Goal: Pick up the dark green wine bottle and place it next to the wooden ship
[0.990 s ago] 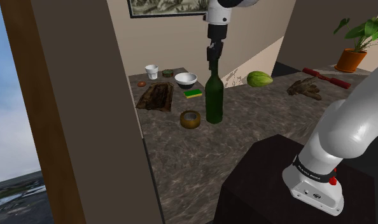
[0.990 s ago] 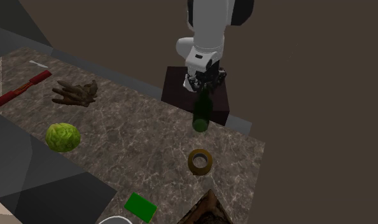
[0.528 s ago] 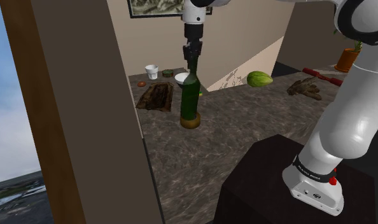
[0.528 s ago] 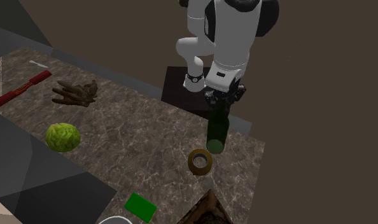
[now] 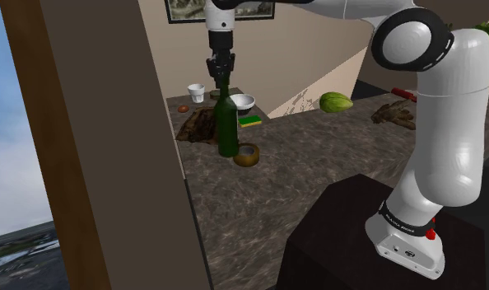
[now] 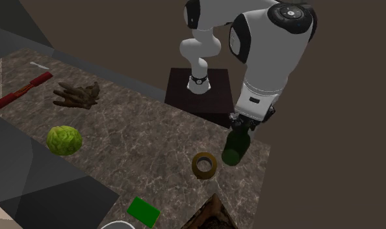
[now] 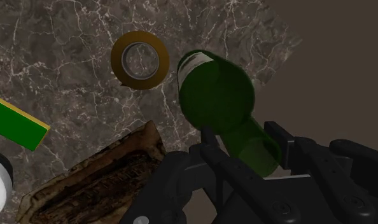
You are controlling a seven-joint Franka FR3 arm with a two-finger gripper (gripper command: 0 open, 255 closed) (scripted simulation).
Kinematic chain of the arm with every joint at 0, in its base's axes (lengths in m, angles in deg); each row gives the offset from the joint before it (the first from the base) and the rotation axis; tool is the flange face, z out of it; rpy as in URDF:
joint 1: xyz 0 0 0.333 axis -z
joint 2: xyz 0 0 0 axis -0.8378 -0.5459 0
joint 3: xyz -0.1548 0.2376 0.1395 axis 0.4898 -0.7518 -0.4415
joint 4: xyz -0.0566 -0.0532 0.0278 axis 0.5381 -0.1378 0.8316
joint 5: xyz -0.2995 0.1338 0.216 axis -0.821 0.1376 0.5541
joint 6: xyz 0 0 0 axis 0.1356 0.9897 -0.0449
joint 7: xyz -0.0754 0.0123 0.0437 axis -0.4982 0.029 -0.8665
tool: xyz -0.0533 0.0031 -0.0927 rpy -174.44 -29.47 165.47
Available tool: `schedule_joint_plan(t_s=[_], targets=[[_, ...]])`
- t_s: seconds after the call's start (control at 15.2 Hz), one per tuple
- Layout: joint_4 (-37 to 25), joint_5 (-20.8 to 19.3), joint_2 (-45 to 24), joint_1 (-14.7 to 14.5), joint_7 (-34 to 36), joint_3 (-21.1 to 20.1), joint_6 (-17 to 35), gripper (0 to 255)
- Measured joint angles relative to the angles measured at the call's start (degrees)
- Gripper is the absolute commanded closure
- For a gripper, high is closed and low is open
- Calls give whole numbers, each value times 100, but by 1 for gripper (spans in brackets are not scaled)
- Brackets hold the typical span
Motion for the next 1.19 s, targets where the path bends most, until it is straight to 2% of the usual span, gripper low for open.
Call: schedule_joint_plan(t_s=[0.13, 1.19], targets=[[0, -7, -81, -10, 9, -1, 82, 255], [1469, 12, 73, 19, -48, 7, 1396, 255]])
